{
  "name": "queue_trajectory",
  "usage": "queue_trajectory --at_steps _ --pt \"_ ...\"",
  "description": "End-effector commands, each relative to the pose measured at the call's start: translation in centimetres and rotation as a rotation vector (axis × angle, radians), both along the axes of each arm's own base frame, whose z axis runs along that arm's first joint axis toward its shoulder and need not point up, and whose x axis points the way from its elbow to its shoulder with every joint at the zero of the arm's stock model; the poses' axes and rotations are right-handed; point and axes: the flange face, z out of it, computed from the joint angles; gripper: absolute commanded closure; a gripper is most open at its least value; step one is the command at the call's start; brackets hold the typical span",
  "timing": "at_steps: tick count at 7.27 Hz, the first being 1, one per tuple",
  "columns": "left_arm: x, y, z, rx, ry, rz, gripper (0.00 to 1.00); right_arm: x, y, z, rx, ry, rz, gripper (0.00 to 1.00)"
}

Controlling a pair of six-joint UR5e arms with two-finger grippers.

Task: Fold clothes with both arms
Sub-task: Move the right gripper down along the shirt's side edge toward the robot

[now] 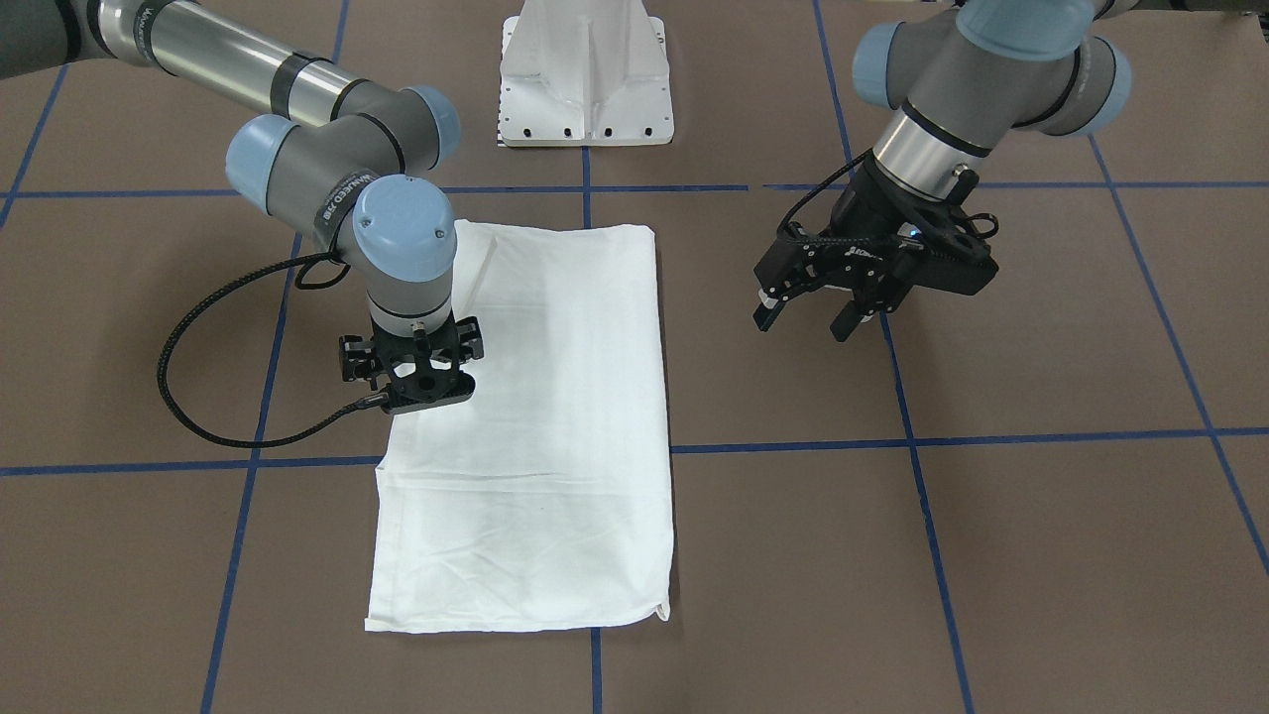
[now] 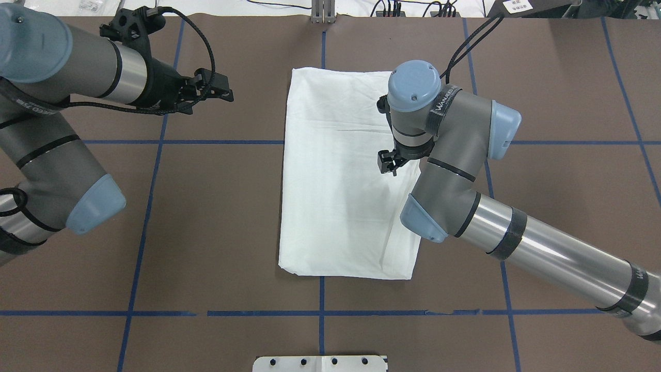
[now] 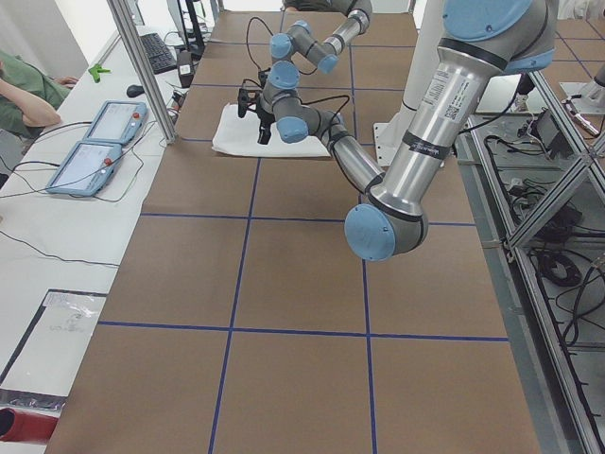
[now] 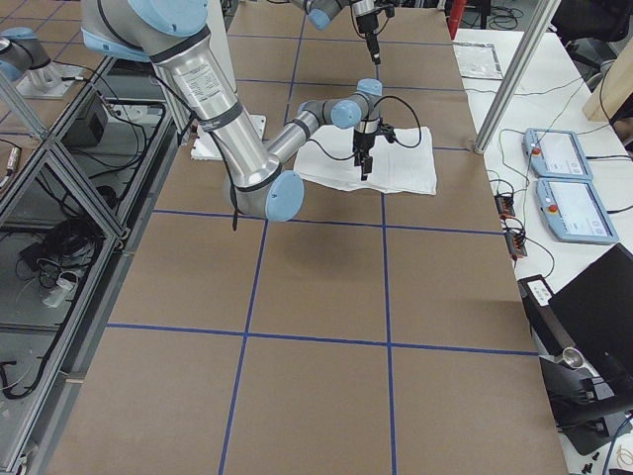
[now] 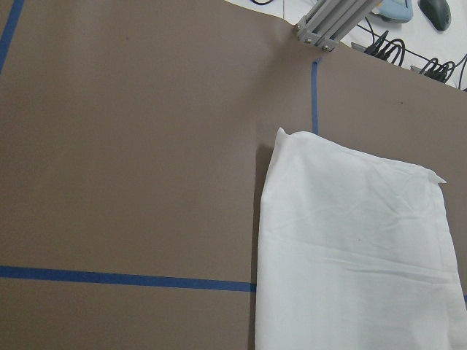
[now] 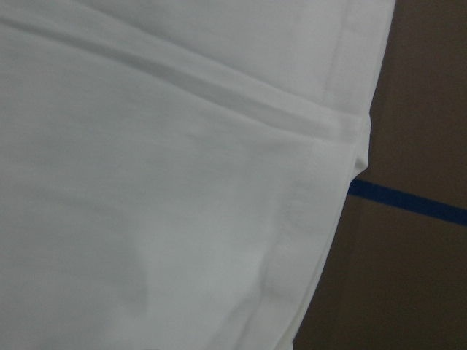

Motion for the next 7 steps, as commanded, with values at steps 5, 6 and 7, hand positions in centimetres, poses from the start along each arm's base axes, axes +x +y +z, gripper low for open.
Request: queue_trajectory --at_steps 5,6,7 --pt "0.0 0.0 0.0 0.0 0.002 0.002 0.0 -0.1 1.8 2.3 -0.024 0.021 -0.022 0.0" --pt "0.0 0.0 0.1 0.0 0.002 0.002 0.0 0.9 2.6 3.8 -0.031 0.03 -0.022 0.0" --pt "0.0 0.0 0.1 0.005 0.006 0.002 0.0 2.2 3.3 4.1 -0.025 0.021 -0.019 0.0"
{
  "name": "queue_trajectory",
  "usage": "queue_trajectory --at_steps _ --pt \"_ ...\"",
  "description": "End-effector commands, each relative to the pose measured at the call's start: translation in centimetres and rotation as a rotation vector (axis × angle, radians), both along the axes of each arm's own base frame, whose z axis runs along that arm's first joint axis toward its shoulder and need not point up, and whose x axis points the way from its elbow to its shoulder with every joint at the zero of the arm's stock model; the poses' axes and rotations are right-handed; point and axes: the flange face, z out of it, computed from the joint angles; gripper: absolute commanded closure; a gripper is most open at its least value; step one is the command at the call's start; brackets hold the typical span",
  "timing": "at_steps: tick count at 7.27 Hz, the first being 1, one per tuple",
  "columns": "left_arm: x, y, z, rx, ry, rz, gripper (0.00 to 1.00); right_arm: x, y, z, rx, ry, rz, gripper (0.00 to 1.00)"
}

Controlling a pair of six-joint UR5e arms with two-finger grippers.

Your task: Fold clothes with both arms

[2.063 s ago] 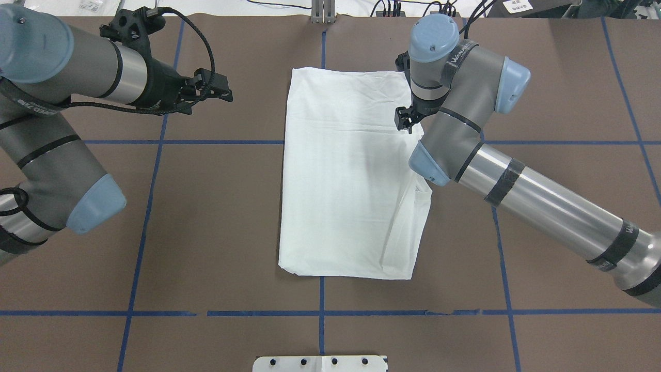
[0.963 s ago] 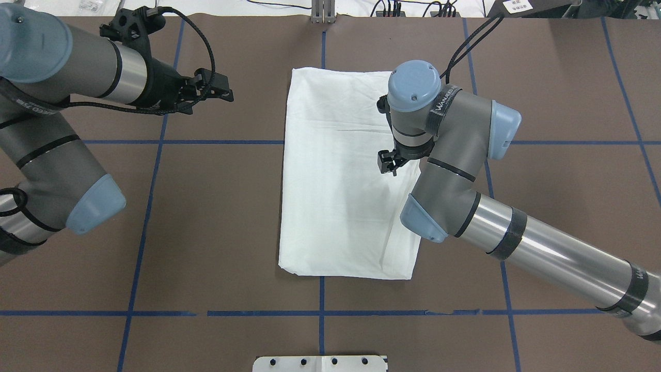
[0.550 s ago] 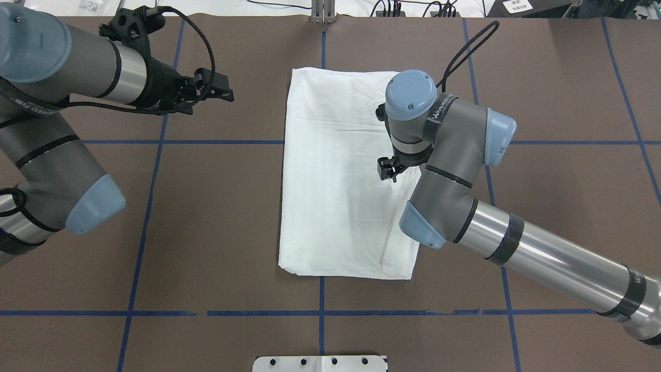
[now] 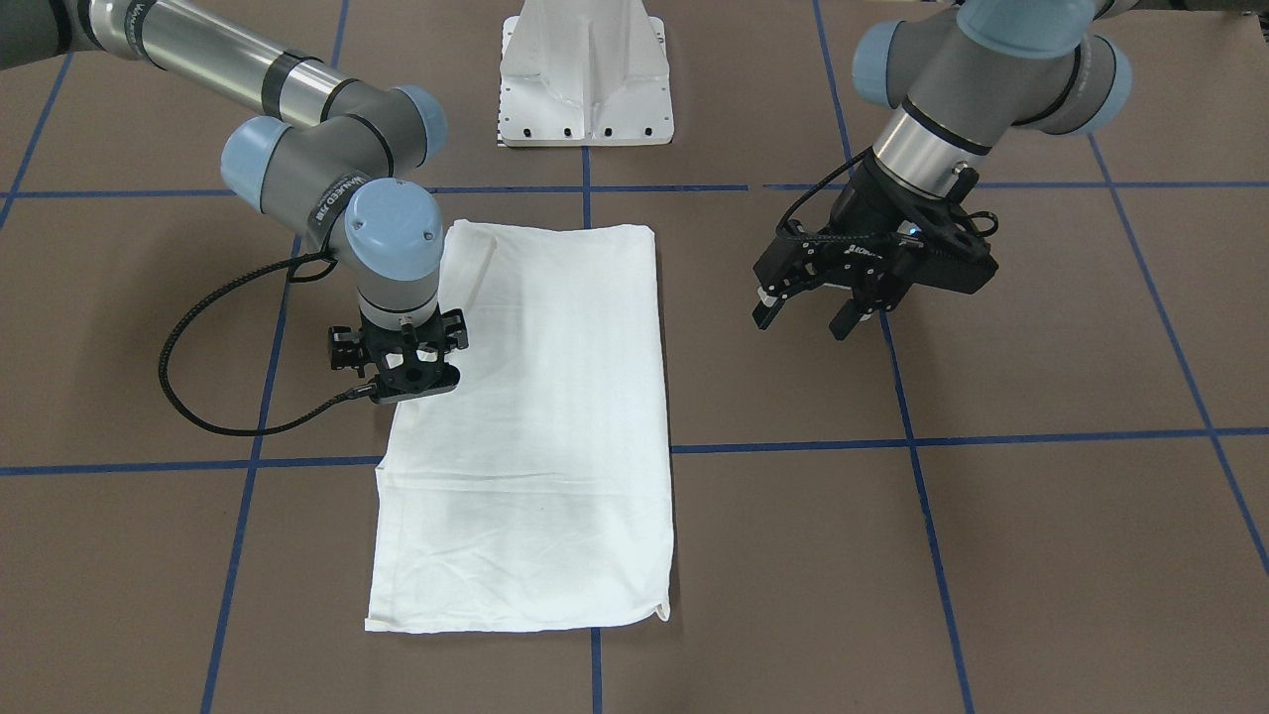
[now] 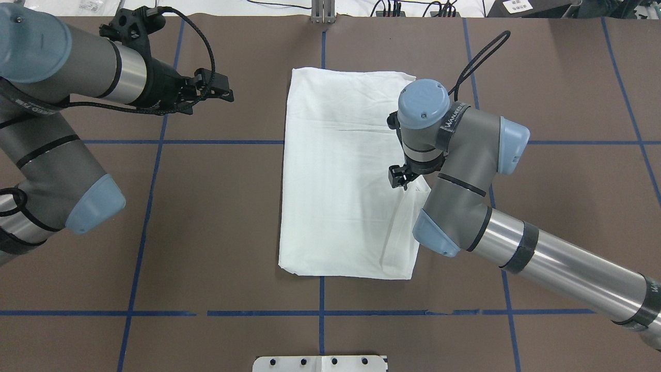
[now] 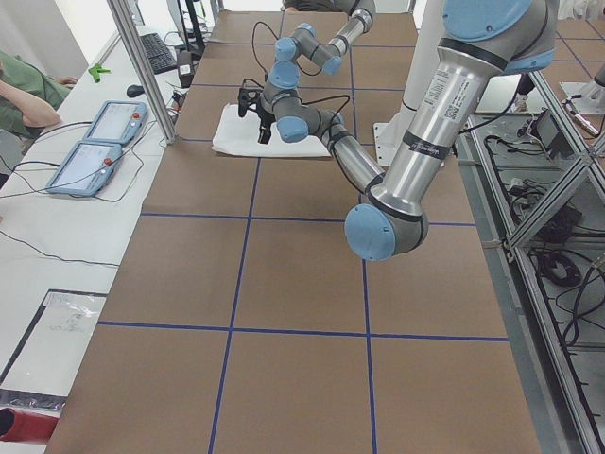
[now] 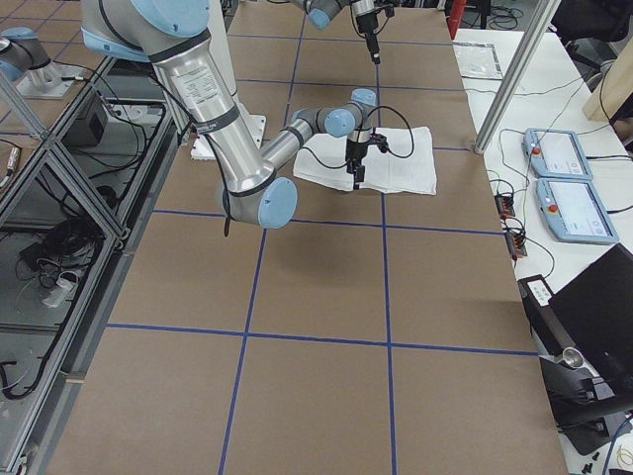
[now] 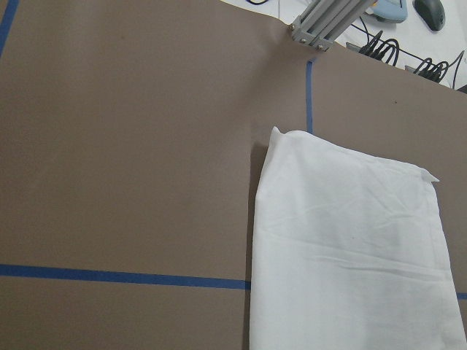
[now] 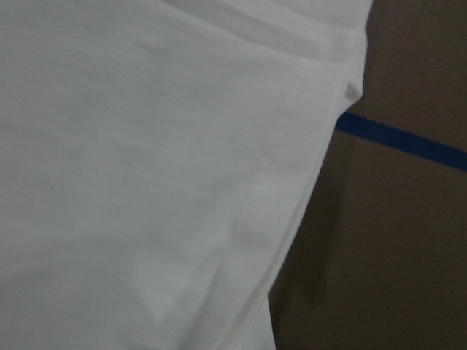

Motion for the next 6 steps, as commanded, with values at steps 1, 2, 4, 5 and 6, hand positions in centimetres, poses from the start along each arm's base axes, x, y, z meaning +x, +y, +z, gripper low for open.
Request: queue_trajectory --at_steps 1,2,4,5,6 --pt "0.0 0.0 0.2 0.002 0.0 0.001 0.0 2.5 2.5 1.6 -0.004 0.002 -0.009 0.0" --pt "0.0 0.0 0.2 0.002 0.0 0.001 0.0 3.6 3.6 1.4 -0.011 0.011 -0.012 0.0" --pt "0.0 -0.1 0.1 0.004 0.001 0.001 0.0 4.6 5.5 1.0 -0.01 0.009 -0.026 0.0" --pt "0.0 -0.1 0.1 0.004 0.001 0.001 0.0 4.5 5.9 0.5 -0.003 -0.001 -0.032 0.0" --pt "0.0 -0.1 0.1 0.005 0.001 0.001 0.0 3.9 5.9 -0.5 0.01 -0.019 -0.037 0.0"
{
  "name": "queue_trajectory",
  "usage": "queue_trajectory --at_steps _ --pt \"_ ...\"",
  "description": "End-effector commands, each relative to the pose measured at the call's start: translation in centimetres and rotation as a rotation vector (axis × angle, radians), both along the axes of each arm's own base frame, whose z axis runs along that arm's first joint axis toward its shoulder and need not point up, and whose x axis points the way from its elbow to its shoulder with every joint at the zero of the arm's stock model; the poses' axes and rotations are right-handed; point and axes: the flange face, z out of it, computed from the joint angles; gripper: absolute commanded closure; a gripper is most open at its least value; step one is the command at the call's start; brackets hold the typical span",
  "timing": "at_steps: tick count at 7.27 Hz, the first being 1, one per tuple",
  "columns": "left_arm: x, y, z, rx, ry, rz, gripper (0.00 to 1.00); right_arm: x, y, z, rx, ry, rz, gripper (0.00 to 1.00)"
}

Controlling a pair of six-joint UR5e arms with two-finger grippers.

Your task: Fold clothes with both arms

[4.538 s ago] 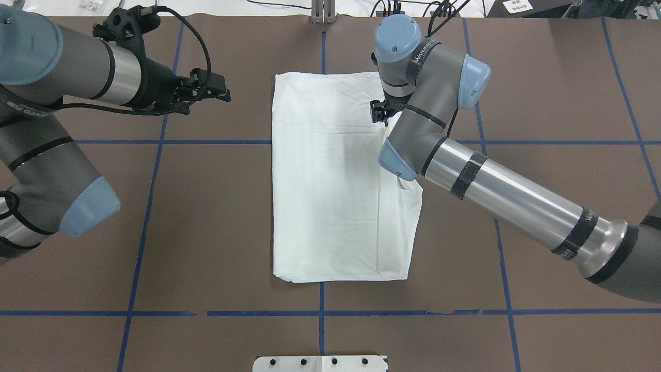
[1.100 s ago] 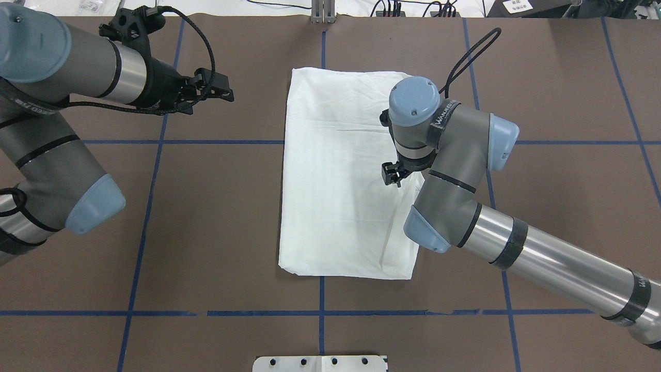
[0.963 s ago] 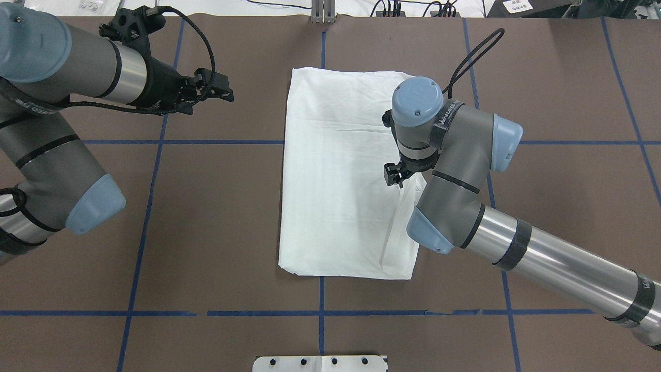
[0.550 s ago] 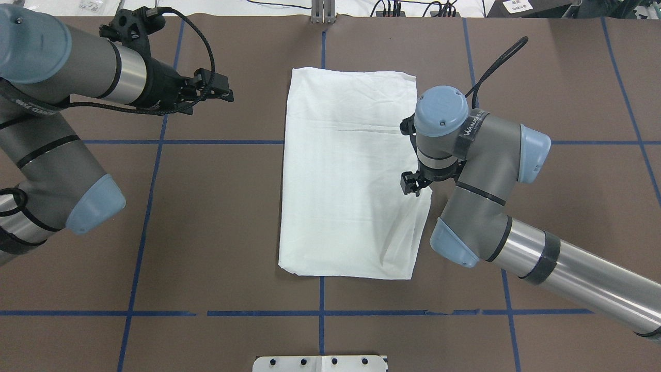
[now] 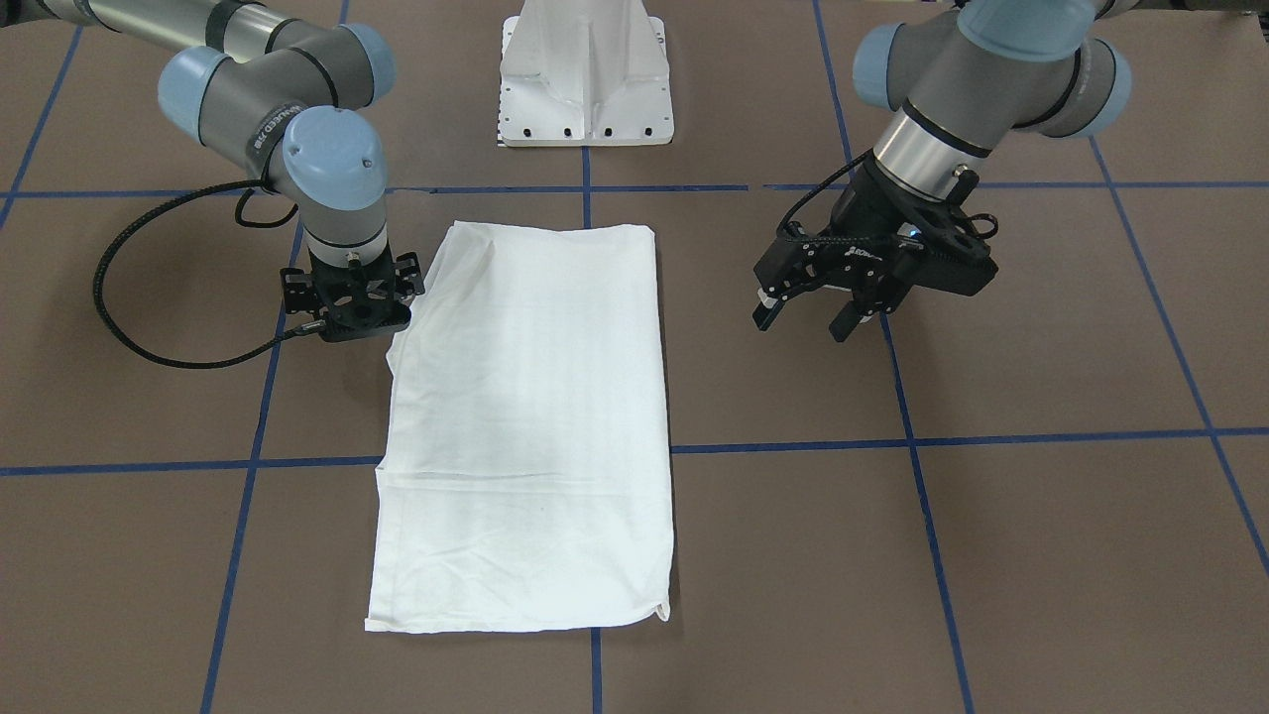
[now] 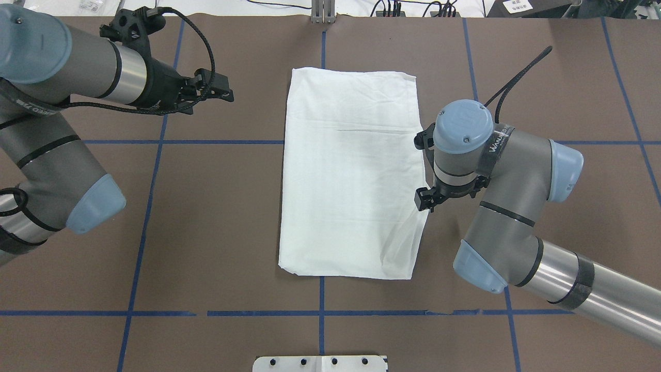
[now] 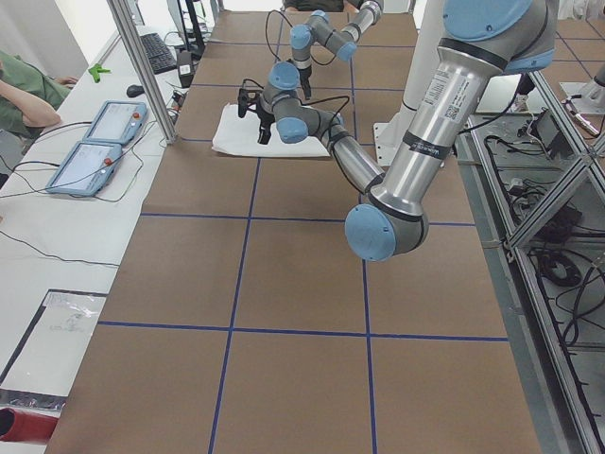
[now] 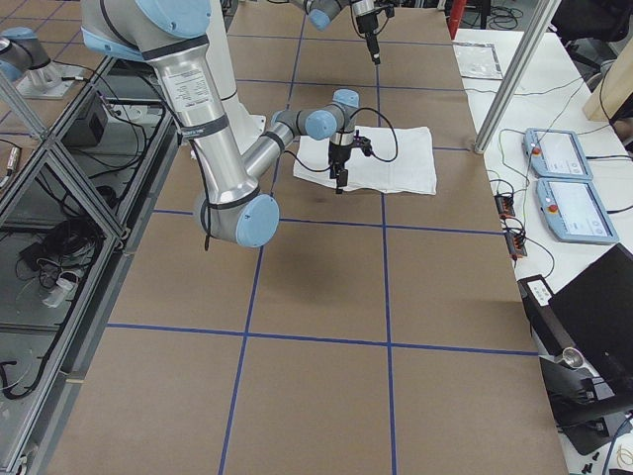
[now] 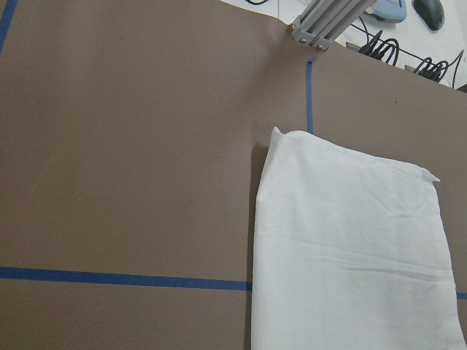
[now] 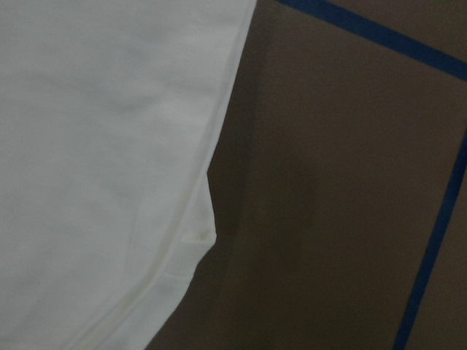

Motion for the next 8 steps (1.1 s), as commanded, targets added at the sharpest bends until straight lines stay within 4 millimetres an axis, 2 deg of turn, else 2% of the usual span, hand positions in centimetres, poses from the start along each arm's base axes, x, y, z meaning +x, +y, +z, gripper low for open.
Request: queue_trajectory --at_steps 1,2,3,4,5,8 --pt "0.0 0.0 0.1 0.0 -0.001 0.0 0.0 -0.3 -0.7 -2.3 0.028 -0.032 0.009 0.0" --pt "0.1 -0.1 0.3 -0.003 -0.005 -0.001 0.0 -0.2 -1.5 -3.7 0.043 -0.055 0.029 0.0" --pt "0.2 -0.2 0.4 -0.001 -0.003 -0.001 0.0 -1.5 -2.2 -3.5 0.032 -0.096 0.088 0.0" --pt "0.1 -0.2 0.6 0.0 -0.002 -0.001 0.0 -3.4 -2.7 -2.2 0.035 -0.118 0.094 0.0" --pt "0.2 -0.2 0.5 0.001 -0.001 -0.001 0.0 -4.2 -2.2 -1.2 0.019 -0.098 0.088 0.0" --pt "0.2 -0.2 1.0 -0.003 -0.006 0.0 0.0 -5.0 -0.4 -0.2 -0.018 -0.064 0.082 0.0"
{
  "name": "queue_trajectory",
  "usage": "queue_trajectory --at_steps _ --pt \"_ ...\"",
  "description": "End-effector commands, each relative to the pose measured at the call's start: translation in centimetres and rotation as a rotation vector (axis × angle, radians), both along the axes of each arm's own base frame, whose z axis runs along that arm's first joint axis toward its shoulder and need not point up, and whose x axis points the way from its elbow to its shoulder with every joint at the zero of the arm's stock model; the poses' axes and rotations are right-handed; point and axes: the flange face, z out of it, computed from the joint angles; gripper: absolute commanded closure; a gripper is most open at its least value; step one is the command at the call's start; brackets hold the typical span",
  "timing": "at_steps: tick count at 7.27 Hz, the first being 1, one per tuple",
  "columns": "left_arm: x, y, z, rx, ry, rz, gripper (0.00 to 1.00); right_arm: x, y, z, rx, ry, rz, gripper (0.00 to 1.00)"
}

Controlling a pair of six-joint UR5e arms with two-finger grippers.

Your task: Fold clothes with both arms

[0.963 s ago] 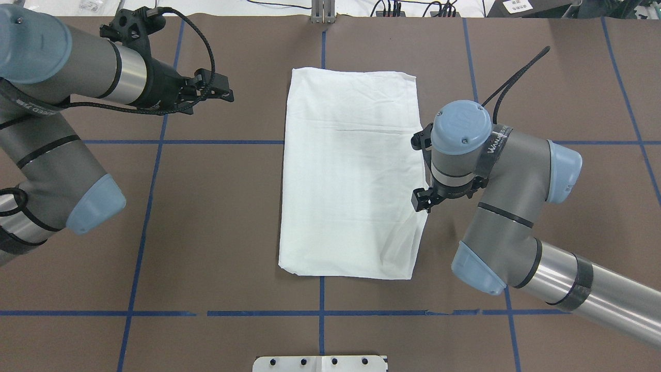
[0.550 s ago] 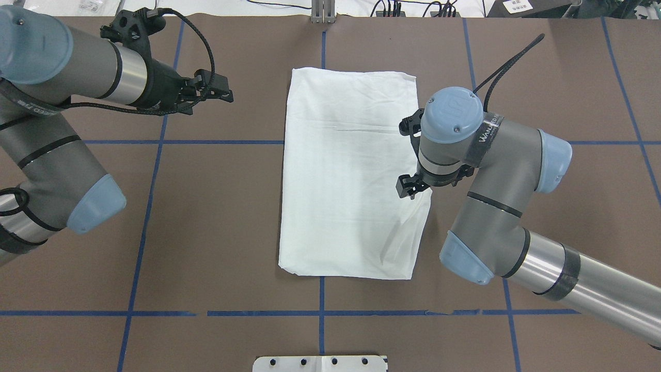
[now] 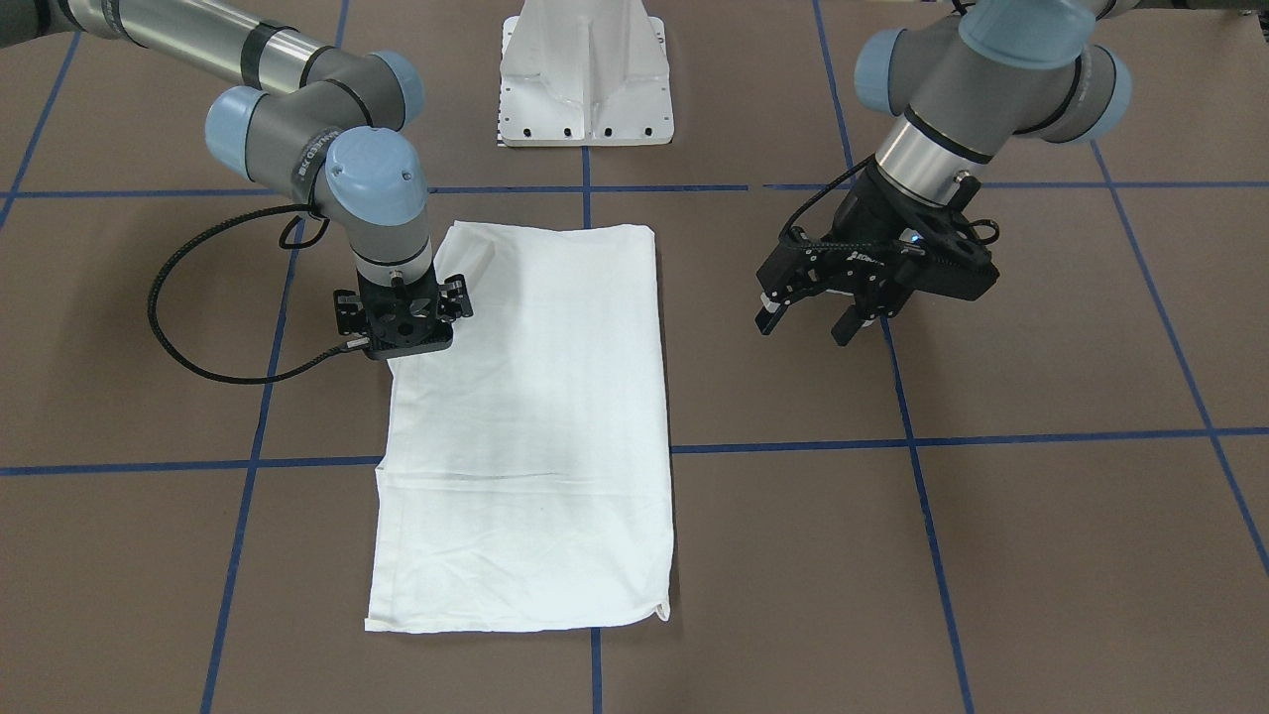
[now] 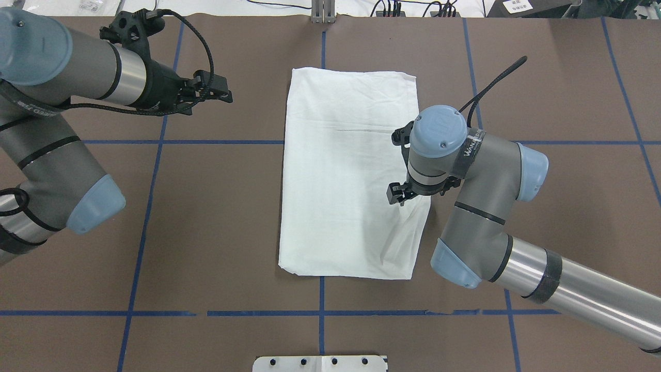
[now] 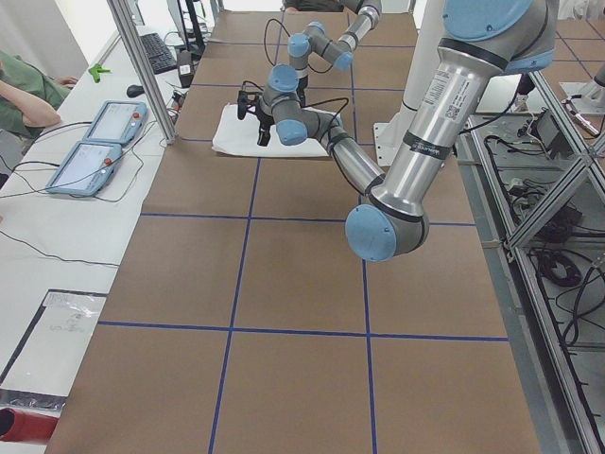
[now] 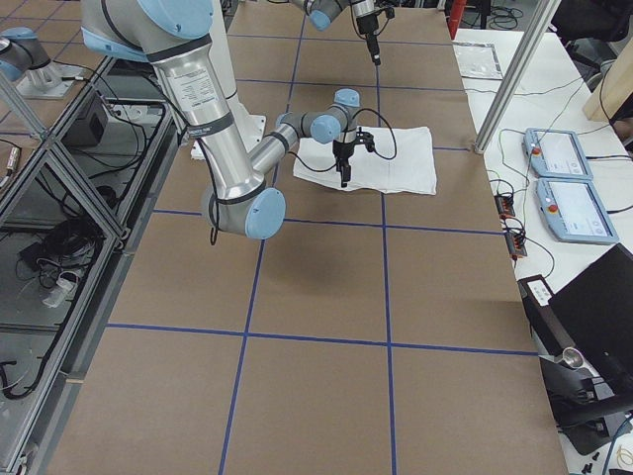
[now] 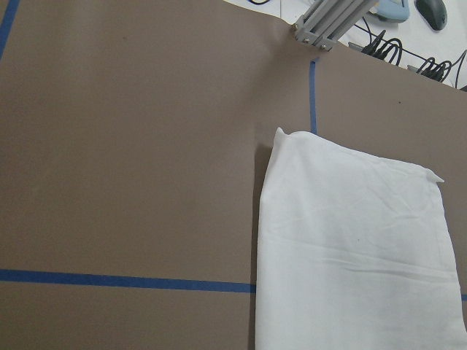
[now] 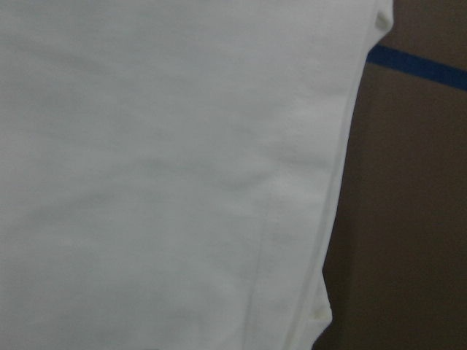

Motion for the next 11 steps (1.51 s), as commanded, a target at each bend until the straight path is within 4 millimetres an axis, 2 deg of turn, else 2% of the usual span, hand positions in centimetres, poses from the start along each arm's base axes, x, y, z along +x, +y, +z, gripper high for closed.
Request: queue_trajectory --at_steps 1,2,3,4,6,9,10,11 --pt "0.1 -0.1 0.0 0.001 0.0 0.0 0.0 -0.6 1.6 0.2 -0.029 0.034 -0.015 0.0" --pt "0.1 -0.1 0.0 0.0 0.001 0.0 0.0 -0.4 2.1 -0.4 -0.035 0.025 -0.008 0.0" --pt "0.2 -0.2 0.3 -0.006 -0.004 0.0 0.0 -1.0 3.3 -0.4 -0.051 0.044 -0.014 0.0" --pt "0.2 -0.2 0.5 0.002 0.003 0.0 0.0 -1.1 3.7 -0.5 -0.06 0.048 -0.012 0.0" --pt "0.6 -0.6 0.8 0.004 0.006 -0.001 0.0 0.4 5.9 1.0 -0.061 0.051 -0.029 0.0" --pt "0.6 -0.6 0.5 0.004 0.011 -0.002 0.0 2.1 7.8 2.4 -0.075 0.058 -0.028 0.0" --pt "0.5 -0.5 0.5 0.003 0.013 -0.001 0.0 2.9 8.4 0.8 -0.067 0.03 -0.034 0.0" --pt "0.5 -0.4 0.5 0.0 0.015 0.002 0.0 3.7 8.9 -1.7 -0.05 -0.006 -0.036 0.0"
